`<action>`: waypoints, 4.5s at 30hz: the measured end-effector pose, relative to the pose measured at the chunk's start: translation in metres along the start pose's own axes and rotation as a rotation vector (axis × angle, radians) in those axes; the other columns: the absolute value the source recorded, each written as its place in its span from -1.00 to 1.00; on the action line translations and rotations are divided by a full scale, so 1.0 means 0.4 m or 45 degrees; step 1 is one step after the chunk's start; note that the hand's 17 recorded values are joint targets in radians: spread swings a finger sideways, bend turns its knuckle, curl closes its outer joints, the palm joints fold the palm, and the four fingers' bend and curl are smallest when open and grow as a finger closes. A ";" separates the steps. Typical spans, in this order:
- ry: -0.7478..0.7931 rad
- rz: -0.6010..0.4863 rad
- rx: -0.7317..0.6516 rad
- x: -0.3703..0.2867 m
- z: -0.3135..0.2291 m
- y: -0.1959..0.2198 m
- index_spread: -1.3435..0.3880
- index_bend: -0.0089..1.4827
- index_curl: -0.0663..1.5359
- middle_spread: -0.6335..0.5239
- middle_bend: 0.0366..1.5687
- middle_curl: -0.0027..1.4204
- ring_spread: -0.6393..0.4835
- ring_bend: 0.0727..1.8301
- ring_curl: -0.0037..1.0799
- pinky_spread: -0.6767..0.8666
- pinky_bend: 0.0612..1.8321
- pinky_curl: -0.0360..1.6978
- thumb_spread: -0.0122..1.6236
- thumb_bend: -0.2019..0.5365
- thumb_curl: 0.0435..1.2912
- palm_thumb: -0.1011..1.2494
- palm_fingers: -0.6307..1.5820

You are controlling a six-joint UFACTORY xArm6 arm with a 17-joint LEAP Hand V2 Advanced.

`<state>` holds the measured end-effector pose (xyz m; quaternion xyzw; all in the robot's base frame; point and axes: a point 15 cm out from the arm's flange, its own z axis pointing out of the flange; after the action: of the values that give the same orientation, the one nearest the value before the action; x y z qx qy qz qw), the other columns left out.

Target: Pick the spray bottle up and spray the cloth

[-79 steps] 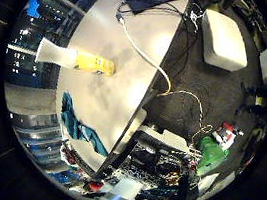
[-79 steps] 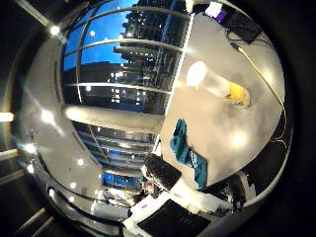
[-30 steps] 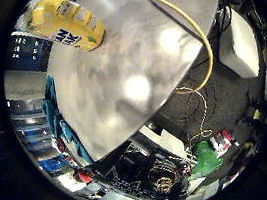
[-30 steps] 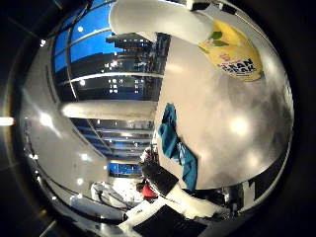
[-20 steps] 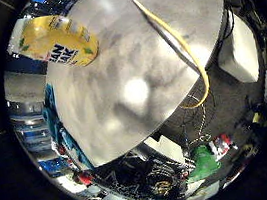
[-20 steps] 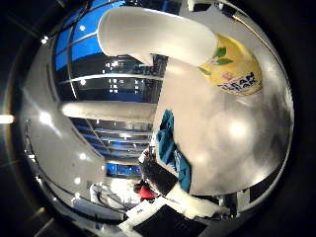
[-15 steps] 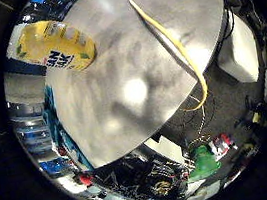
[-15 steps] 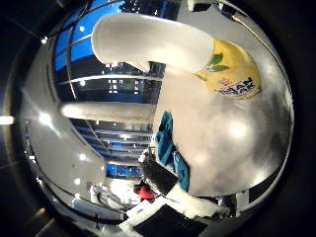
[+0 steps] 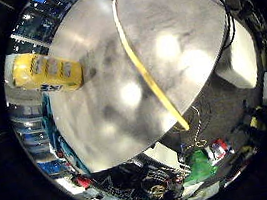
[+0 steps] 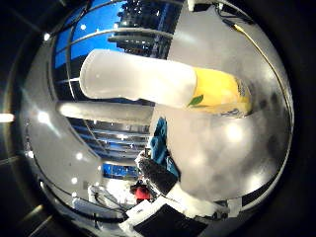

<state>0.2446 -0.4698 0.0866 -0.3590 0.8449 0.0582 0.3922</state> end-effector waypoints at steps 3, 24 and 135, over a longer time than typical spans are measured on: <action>0.005 -0.015 -0.002 -0.004 0.002 -0.013 0.28 -0.78 -0.57 0.26 -0.80 -0.53 0.42 -0.80 -0.50 0.35 -0.71 -0.58 0.24 -0.53 -0.62 -0.26 -0.35; -0.020 -0.139 -0.079 -0.125 0.107 -0.106 0.31 -0.77 -0.56 0.24 -0.72 -0.52 0.37 -0.76 -0.49 0.31 -0.75 -0.60 0.22 -0.51 -0.61 -0.22 -0.25; 0.641 -1.882 -0.046 -1.216 0.316 0.351 0.32 0.61 0.10 -0.08 0.82 -0.07 -0.26 0.45 0.52 -0.32 0.06 0.83 0.24 -0.49 0.04 0.68 0.59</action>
<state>0.4428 -0.0457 0.3170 -0.8374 0.4490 -0.2877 0.1198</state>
